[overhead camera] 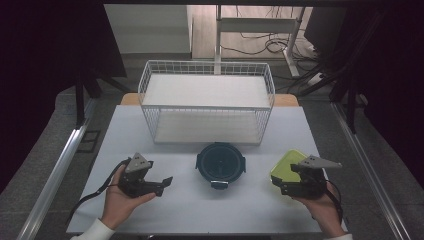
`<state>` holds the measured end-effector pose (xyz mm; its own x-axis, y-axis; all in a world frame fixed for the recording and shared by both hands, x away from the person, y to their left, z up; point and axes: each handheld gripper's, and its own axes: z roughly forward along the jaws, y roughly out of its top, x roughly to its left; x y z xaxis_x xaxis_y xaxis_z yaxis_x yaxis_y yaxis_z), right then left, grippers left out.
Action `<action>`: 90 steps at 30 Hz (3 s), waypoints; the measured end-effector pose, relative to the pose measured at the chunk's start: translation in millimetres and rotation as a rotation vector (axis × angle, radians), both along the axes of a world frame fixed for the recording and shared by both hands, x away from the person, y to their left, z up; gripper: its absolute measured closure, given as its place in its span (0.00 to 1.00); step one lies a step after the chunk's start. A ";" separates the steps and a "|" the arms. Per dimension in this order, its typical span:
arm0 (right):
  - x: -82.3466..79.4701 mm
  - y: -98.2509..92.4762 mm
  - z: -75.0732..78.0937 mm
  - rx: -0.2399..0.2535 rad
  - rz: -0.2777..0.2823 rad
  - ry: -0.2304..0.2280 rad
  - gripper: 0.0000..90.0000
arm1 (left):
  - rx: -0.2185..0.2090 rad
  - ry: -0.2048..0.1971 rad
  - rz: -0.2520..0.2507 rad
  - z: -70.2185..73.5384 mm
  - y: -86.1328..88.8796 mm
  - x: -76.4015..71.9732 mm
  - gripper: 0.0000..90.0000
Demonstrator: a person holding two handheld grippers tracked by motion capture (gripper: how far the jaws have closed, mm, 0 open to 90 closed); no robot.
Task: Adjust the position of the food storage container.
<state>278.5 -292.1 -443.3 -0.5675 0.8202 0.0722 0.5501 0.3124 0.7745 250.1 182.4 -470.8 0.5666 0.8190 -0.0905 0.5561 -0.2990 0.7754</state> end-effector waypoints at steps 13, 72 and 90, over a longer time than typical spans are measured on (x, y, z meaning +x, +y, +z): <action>-2.4 -4.8 6.5 0.034 0.013 0.004 0.25 | -0.001 0.031 0.014 0.5 0.9 -6.1 0.18; 125.0 111.2 -3.1 -0.184 0.099 0.197 0.99 | 0.084 0.063 -0.027 -7.7 -3.8 -9.8 0.18; 135.2 132.9 -25.2 -0.262 0.159 0.207 0.99 | 0.099 0.067 -0.034 -9.2 -4.1 -9.1 0.18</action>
